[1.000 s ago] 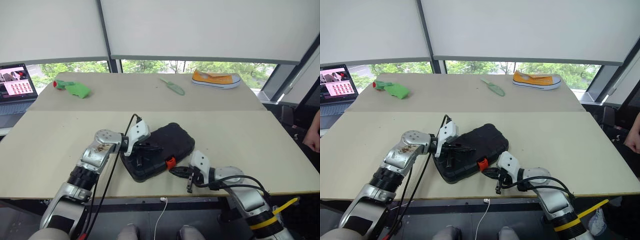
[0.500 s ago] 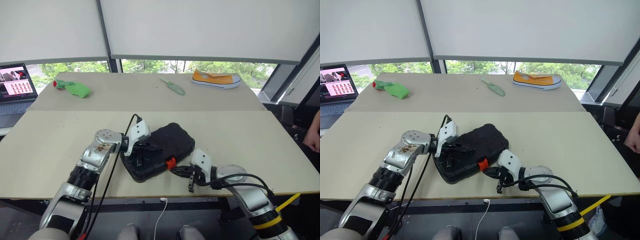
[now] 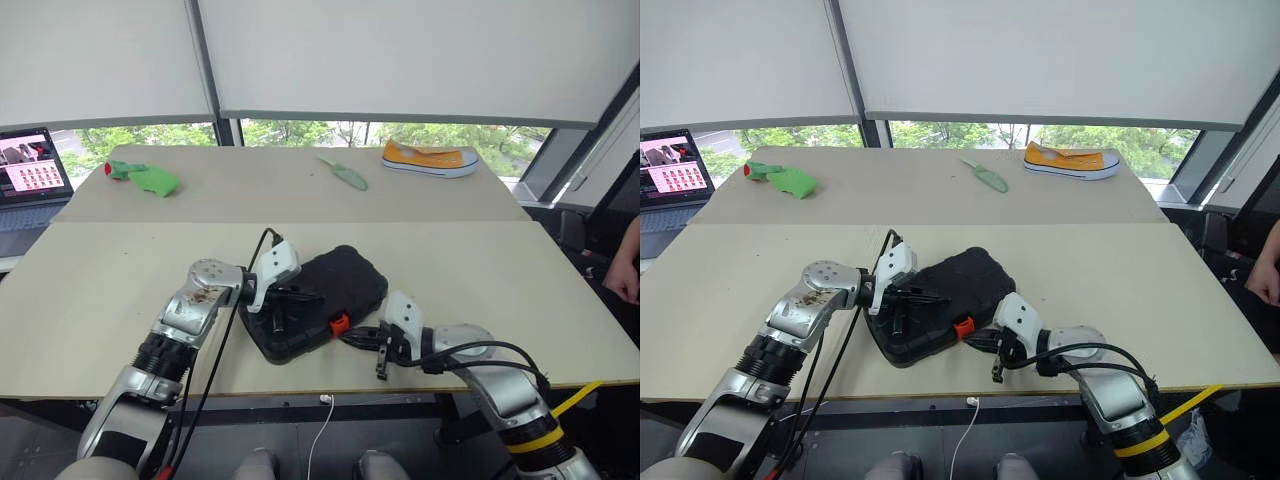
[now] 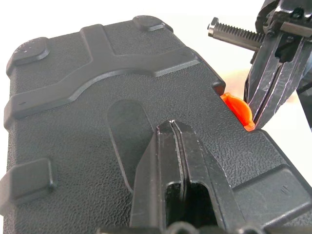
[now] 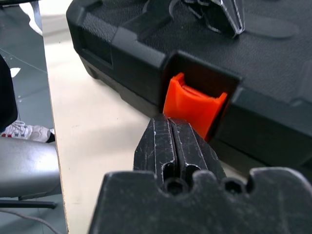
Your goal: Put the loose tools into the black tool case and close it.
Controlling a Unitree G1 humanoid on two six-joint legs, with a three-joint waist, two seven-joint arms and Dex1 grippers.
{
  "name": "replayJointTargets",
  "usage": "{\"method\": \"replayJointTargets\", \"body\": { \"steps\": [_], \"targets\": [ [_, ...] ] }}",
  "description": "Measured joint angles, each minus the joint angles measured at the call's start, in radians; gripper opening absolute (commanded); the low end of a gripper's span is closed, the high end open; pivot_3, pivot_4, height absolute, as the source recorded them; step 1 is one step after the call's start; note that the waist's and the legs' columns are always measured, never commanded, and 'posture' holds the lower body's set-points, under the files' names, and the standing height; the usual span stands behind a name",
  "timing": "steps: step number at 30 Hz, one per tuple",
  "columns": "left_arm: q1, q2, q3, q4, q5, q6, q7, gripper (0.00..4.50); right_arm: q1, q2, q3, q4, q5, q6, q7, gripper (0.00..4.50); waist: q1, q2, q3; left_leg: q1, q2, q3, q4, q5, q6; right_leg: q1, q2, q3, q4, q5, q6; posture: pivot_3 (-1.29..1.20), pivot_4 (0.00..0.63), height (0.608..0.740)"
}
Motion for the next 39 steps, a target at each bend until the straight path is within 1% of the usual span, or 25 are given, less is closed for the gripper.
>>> {"method": "replayJointTargets", "body": {
  "steps": [11,15,24,28,30,32,33,34,35,36,38,39],
  "targets": [
    [0.007,0.004,0.0,-0.008,0.0,0.019,0.005,0.03,-0.054,0.026,0.033,0.061,-0.016,-0.003,0.001,0.0,-0.012,-0.002,-0.001,0.011,-0.002,-0.002,-0.013,0.0,-0.001,0.003,-0.001,0.0,-0.005,0.0,-0.001,0.0,0.15,0.74],
    [0.007,0.004,0.0,-0.011,0.0,0.021,0.005,0.03,-0.075,0.043,0.049,0.104,-0.038,0.005,-0.003,0.0,-0.015,-0.002,-0.001,0.01,-0.001,-0.003,-0.016,0.0,-0.001,0.003,-0.001,-0.001,-0.01,0.002,-0.003,0.0,0.15,0.74],
    [0.004,0.004,0.0,-0.014,0.0,0.021,-0.008,0.03,-0.097,0.078,0.055,0.172,-0.071,0.03,-0.032,0.0,-0.014,-0.002,-0.001,0.009,-0.002,-0.002,-0.016,0.0,-0.001,0.003,-0.001,-0.001,-0.011,0.002,-0.003,0.0,0.15,0.74],
    [0.012,0.002,0.008,-0.02,-0.008,0.021,-0.002,0.03,-0.096,0.063,0.048,0.162,-0.072,0.032,-0.04,0.0,-0.014,-0.002,-0.001,0.007,-0.002,-0.002,-0.016,0.0,-0.001,0.001,-0.001,-0.001,-0.011,0.002,-0.003,0.0,0.15,0.74],
    [0.032,-0.008,0.028,-0.029,-0.021,0.019,0.007,0.53,-0.079,0.036,0.032,0.128,-0.063,0.033,-0.033,0.0,-0.013,-0.002,0.0,0.005,-0.002,-0.002,-0.016,0.0,-0.001,0.0,-0.001,-0.001,-0.012,0.002,-0.003,0.0,0.15,0.74],
    [0.08,-0.012,0.064,-0.056,-0.049,-0.021,0.007,1.03,-0.035,-0.01,-0.009,0.058,-0.033,0.008,-0.004,0.0,-0.012,0.0,0.0,0.002,-0.003,-0.001,-0.016,0.0,-0.001,0.0,-0.002,0.0,-0.012,0.002,-0.003,0.0,0.15,0.74],
    [0.106,-0.01,0.085,-0.07,-0.064,-0.051,0.002,1.46,-0.007,-0.032,-0.037,0.023,-0.013,-0.009,0.011,0.58,-0.012,0.0,-0.001,0.0,-0.003,-0.001,-0.016,0.0,0.0,0.001,-0.001,0.0,-0.012,0.002,-0.003,0.0,0.15,0.74],
    [0.14,0.0,0.12,-0.088,-0.094,-0.087,-0.015,1.72,0.031,-0.06,-0.078,-0.01,0.015,-0.03,0.034,0.71,-0.013,0.0,0.0,0.0,-0.002,-0.001,-0.018,0.0,0.0,0.0,-0.001,0.0,-0.013,0.001,-0.003,0.0,0.15,0.74],
    [0.161,0.008,0.143,-0.101,-0.115,-0.112,-0.026,2.19,0.059,-0.08,-0.102,-0.026,0.032,-0.047,0.05,1.13,-0.014,0.0,0.0,-0.001,-0.002,-0.001,-0.018,0.001,0.002,0.0,0.0,0.0,-0.013,0.001,-0.001,0.0,0.15,0.74],
    [0.191,0.013,0.172,-0.111,-0.142,-0.13,-0.037,2.46,0.092,-0.104,-0.125,-0.036,0.045,-0.067,0.069,1.41,-0.015,0.0,0.0,-0.001,-0.002,-0.001,-0.018,0.0,0.004,0.0,0.0,0.001,-0.013,0.001,0.001,0.0,0.15,0.74],
    [0.244,0.029,0.241,-0.13,-0.187,-0.174,-0.044,3.22,0.15,-0.145,-0.169,-0.041,0.062,-0.121,0.103,2.12,-0.014,0.0,0.001,-0.003,-0.002,-0.001,-0.018,-0.003,0.005,-0.003,0.001,0.001,-0.012,0.0,-0.001,0.0,0.15,0.74],
    [0.272,0.053,0.279,-0.145,-0.204,-0.192,-0.041,3.61,0.175,-0.161,-0.199,-0.042,0.072,-0.157,0.121,2.52,-0.015,0.0,0.001,-0.007,-0.002,-0.001,-0.018,-0.003,0.005,-0.007,0.002,0.001,-0.011,0.0,-0.002,0.0,0.15,0.74]
  ]
}}
